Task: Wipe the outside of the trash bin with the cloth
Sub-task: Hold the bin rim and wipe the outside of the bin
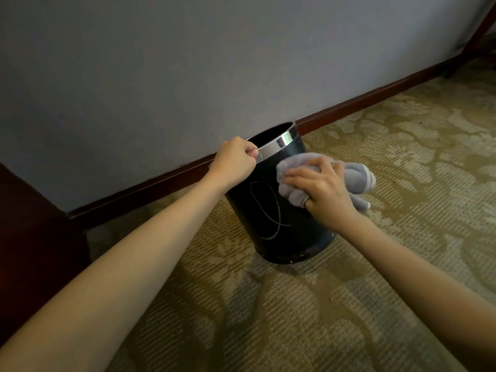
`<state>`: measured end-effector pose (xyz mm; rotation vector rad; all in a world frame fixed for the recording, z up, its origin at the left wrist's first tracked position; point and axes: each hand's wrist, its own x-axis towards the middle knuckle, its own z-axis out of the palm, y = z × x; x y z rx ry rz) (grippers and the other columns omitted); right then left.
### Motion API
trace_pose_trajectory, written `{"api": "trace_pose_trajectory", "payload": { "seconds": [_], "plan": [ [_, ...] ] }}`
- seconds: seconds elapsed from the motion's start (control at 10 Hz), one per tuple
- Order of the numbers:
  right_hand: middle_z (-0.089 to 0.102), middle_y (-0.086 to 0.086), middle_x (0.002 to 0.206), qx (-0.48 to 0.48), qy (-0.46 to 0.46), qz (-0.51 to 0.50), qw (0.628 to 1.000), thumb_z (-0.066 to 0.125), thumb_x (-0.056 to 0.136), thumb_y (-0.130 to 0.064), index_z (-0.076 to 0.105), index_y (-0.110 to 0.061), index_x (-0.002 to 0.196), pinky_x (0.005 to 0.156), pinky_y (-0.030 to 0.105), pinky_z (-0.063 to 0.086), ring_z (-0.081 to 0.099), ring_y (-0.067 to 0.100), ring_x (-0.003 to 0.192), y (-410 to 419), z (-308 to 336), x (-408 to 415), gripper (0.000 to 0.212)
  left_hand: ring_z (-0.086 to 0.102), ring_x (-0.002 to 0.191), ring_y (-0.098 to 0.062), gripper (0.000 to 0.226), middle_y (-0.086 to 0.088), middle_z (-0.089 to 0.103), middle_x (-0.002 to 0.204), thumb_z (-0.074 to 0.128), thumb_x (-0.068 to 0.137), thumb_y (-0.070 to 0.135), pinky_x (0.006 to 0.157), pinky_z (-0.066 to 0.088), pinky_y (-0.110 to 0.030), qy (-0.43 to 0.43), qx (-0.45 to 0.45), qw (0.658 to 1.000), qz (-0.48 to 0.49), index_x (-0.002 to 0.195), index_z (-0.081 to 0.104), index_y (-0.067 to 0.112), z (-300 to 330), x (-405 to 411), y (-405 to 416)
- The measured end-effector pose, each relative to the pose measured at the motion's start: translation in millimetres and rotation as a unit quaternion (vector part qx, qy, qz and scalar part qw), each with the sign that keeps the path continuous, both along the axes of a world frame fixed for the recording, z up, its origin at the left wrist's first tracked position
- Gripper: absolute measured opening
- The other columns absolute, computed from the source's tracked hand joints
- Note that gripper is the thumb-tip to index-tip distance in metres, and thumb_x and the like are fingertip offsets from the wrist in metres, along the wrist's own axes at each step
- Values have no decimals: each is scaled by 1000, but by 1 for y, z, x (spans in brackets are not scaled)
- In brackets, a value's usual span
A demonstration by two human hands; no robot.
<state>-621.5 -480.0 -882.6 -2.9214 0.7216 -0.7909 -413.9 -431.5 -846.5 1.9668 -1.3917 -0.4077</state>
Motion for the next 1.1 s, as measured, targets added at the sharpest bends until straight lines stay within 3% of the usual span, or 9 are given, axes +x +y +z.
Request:
{"api": "trace_pose_trajectory", "payload": {
  "seconds": [0.1,0.2,0.3,0.4,0.5,0.6,0.7,0.9,1.1],
  "plan": [
    [67,-1,114,-2,2,33,999,46,88,-29,70,-17,104,87,46,31,50,28,108,-5,-6,3,31,22,62,-20,33,-4,22,59,40,77,1,57,19,-30,2,-18,1000,-10,54,26,18,4,1,1],
    [72,1,100,-22,19,94,995,41,89,-30,74,-15,89,84,33,23,46,18,102,17,-41,-21,37,23,59,-18,30,-4,23,58,41,81,1,53,18,-30,3,-8,1000,-8,56,30,15,4,10,2],
    [71,-6,105,-44,77,57,994,44,84,-30,74,-23,91,82,38,28,41,21,107,51,-84,-54,31,24,51,-13,35,3,23,52,40,79,1,48,20,-25,12,-1,1000,-6,52,27,19,3,12,4],
    [71,-3,96,-10,79,47,996,39,77,-19,75,-20,88,86,42,36,52,22,101,54,-83,-55,38,27,48,-11,35,6,23,50,40,78,3,49,24,-25,30,-3,999,-39,51,25,20,2,2,5],
    [71,3,93,23,24,8,999,53,62,-4,76,-14,90,86,50,44,62,29,94,34,-49,-31,37,27,57,-20,32,-2,24,56,39,76,4,56,22,-36,17,-4,999,-42,53,23,20,4,-9,1],
    [70,8,100,35,-49,33,998,57,69,0,72,-10,98,97,33,32,56,25,100,6,-11,-13,34,28,56,-20,33,-4,24,57,42,81,6,57,22,-36,-10,-3,999,-46,54,26,18,6,-13,-2],
    [68,-3,111,23,-131,-25,991,52,86,-13,70,-16,106,89,32,27,45,24,105,-18,8,2,28,30,55,-20,35,-2,26,56,43,83,8,56,23,-35,-29,7,998,-53,53,28,18,9,-18,-1],
    [68,-1,111,135,-225,-161,951,56,79,8,70,-18,109,91,50,36,44,27,99,-12,-23,-3,43,33,57,-21,29,-5,32,60,42,85,10,57,27,-36,-15,23,998,-53,57,34,16,5,-11,-2],
    [66,8,100,249,-161,-236,925,54,71,8,70,-19,107,94,55,35,44,25,100,0,-52,-40,49,44,58,-17,35,2,44,60,42,91,18,51,30,-28,-76,7,997,-18,56,38,22,-3,-17,0]
  ]
}}
